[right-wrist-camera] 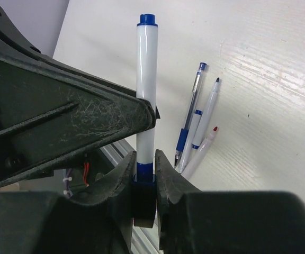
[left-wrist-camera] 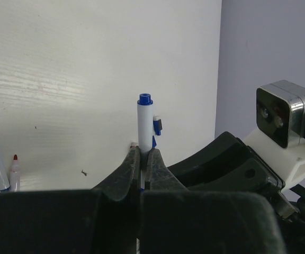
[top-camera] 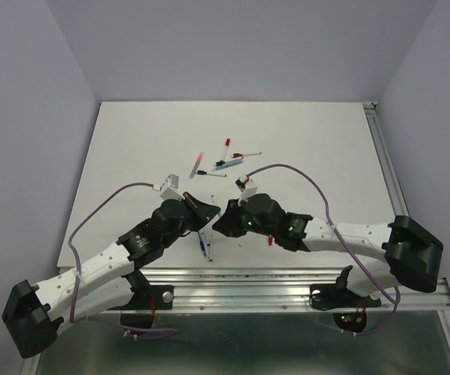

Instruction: Open the pen caps

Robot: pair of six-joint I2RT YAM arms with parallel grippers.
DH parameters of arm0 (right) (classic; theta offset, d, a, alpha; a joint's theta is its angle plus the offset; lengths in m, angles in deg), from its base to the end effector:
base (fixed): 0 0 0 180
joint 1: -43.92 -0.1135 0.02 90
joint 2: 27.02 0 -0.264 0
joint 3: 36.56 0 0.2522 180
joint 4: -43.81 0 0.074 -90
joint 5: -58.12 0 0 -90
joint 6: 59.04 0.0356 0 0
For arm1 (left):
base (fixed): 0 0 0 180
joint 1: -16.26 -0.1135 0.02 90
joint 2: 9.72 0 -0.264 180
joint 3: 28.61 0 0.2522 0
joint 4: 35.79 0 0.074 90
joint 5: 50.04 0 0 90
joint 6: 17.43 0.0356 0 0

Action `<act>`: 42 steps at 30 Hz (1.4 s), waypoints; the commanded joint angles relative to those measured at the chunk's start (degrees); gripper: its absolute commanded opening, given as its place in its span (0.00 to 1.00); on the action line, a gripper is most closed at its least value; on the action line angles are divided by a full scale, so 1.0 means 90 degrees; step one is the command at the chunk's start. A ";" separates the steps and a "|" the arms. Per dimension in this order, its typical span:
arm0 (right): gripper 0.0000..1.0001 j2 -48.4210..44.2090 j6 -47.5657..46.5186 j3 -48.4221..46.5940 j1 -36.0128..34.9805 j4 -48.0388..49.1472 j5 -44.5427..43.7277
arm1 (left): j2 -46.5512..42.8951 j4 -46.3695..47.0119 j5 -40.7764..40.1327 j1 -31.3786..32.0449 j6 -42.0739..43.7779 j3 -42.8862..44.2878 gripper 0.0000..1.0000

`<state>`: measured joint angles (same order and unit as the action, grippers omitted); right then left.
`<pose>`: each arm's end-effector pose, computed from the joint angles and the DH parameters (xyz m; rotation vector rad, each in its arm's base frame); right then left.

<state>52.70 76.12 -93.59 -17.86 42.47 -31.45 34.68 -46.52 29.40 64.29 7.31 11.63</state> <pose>0.1443 0.2695 0.2313 -0.3237 2.1791 1.1539 0.1307 -0.1356 0.2519 -0.4405 1.9581 -1.1840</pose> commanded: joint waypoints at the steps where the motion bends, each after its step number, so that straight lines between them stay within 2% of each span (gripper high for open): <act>1: 0.01 -0.0488 0.0303 0.0314 -0.0342 0.0026 0.0851 | 0.0397 0.0220 -0.1343 -0.0073 0.0238 0.0455 0.00; 2: 0.01 -0.0576 0.0410 0.0508 -0.0449 0.0026 0.0948 | 0.0650 0.0288 -0.1693 -0.0102 0.0384 0.0650 0.00; 5: 0.01 -0.0839 0.0615 0.0754 -0.0957 -0.0043 0.0861 | 0.1061 0.0463 -0.1853 -0.0481 0.0677 0.1089 0.00; 8: 0.01 -0.0957 0.0957 0.0998 -0.1455 -0.0092 0.0598 | 0.1550 0.0708 -0.1387 -0.0941 0.0873 0.1403 0.00; 9: 0.01 -0.0977 0.1142 0.1066 -0.1533 -0.0063 0.0491 | 0.1734 0.0767 -0.1249 -0.1242 0.0931 0.1558 0.00; 12: 0.01 -0.0968 0.1465 0.1379 -0.1690 0.0249 0.0441 | 0.1970 0.0884 -0.1179 -0.1546 0.1000 0.1764 0.00; 17: 0.01 -0.1075 0.1554 0.1516 -0.1788 0.0300 0.0285 | 0.1922 0.0738 -0.1404 -0.1811 0.1107 0.1804 0.00; 20: 0.01 -0.1270 0.1680 0.1458 -0.1798 -0.0411 -0.0328 | 0.1717 0.0718 -0.1113 -0.1850 0.1429 0.1648 0.00; 22: 0.01 -0.1387 0.1749 0.1254 -0.1759 -0.1358 -0.1080 | 0.1580 0.0651 -0.0810 -0.1841 0.1643 0.1443 0.00; 23: 0.02 -0.1436 0.1788 0.1175 -0.1730 -0.1806 -0.1324 | 0.1561 0.0611 -0.0383 -0.1841 0.1713 0.1307 0.00; 26: 0.03 -0.1660 0.2031 0.1008 -0.1311 -0.2941 -0.2164 | 0.1745 0.0446 0.0651 -0.1802 0.1927 0.1043 0.00; 29: 0.04 -0.1865 0.1965 0.1009 -0.0628 -0.3723 -0.2439 | 0.1989 0.0241 0.0998 -0.1462 0.1977 0.0857 0.00; 33: 0.07 -0.1973 0.1671 0.0950 0.0309 -0.4376 -0.2654 | 0.2146 -0.0024 0.0891 -0.0827 0.2025 0.0857 0.00; 40: 0.11 -0.2265 0.1905 0.0949 0.0809 -0.5481 -0.3182 | 0.2663 -0.0327 0.0823 -0.0084 0.2133 0.1100 0.00; 42: 0.13 -0.2412 0.2071 0.1096 0.0897 -0.5676 -0.3182 | 0.3015 -0.0784 0.0648 0.0014 0.2250 0.1344 0.00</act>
<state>34.01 92.52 -82.42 -11.15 -1.35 -56.00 58.57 -49.10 36.89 62.87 25.17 20.02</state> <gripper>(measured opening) 0.228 0.056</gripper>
